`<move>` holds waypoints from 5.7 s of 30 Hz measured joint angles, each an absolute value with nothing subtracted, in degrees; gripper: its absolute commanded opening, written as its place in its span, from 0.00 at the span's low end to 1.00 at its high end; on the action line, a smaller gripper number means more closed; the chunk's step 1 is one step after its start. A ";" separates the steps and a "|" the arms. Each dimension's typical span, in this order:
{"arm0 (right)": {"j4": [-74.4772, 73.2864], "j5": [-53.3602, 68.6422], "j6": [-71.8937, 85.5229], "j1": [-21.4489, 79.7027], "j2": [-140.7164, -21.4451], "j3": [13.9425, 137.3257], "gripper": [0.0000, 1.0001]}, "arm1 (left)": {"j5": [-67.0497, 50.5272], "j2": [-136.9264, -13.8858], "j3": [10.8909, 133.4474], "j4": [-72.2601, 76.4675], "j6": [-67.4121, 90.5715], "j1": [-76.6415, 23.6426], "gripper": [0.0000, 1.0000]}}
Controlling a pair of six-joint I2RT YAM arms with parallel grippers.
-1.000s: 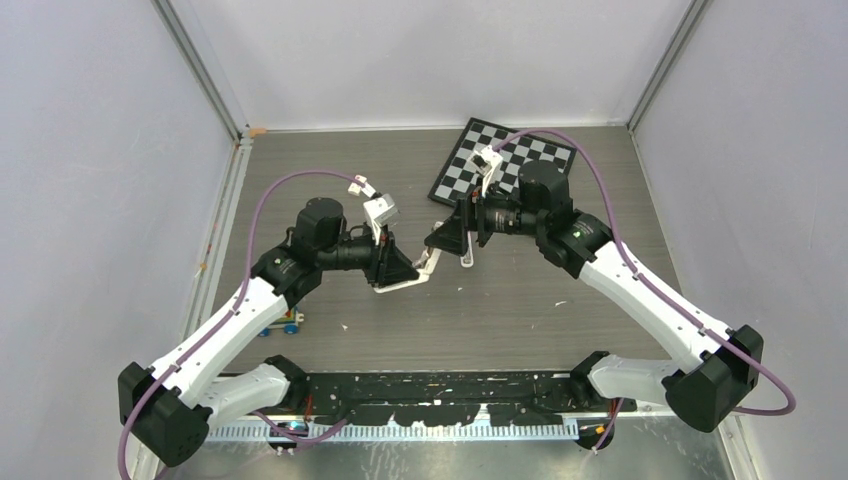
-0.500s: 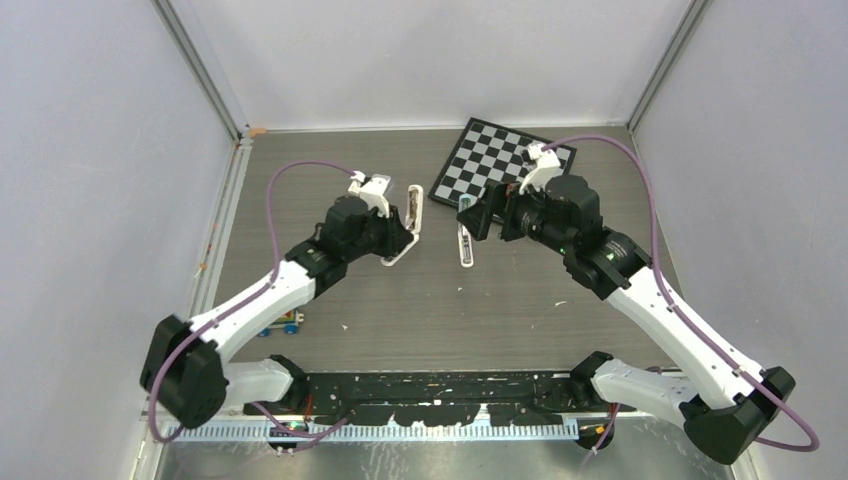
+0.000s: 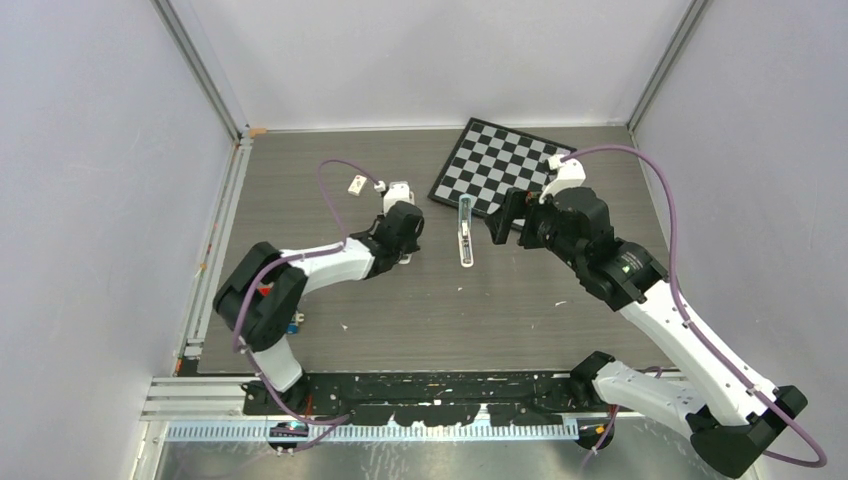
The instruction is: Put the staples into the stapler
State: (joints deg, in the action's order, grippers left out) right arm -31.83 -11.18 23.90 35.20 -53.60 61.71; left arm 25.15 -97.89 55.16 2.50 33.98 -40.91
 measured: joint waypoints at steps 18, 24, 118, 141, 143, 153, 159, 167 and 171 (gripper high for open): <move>-32.25 -16.36 21.89 35.20 -44.03 59.94 1.00 | 41.30 -112.38 62.70 11.40 33.74 -47.35 0.18; -32.27 -16.56 21.76 35.20 -44.29 59.53 1.00 | 41.36 -112.51 62.65 11.79 34.63 -47.35 0.32; -31.73 -18.65 19.25 35.20 -48.64 57.67 1.00 | 42.22 -138.02 114.19 -36.51 68.66 -19.16 0.70; -31.73 -19.46 19.11 35.20 -47.20 57.67 1.00 | 41.04 -135.09 108.18 -30.76 64.34 -19.11 0.51; -31.73 -19.46 19.11 35.20 -46.98 57.67 1.00 | 40.42 -134.45 107.31 -30.33 63.13 -19.11 0.51; -31.77 -19.44 19.18 35.20 -46.37 57.67 1.00 | 33.95 -124.60 95.22 -29.82 56.05 -19.20 0.51; -31.79 -19.44 19.46 35.20 -44.71 57.63 1.00 | 29.82 -112.88 83.57 -30.46 52.80 -21.26 0.52; -31.81 -19.42 19.88 35.20 -42.70 56.84 1.00 | 26.26 -96.97 68.05 -32.10 52.58 -30.89 0.52; -32.25 -19.42 20.14 35.20 -42.09 55.90 1.00 | 25.74 -90.91 60.99 -32.45 54.41 -37.50 0.52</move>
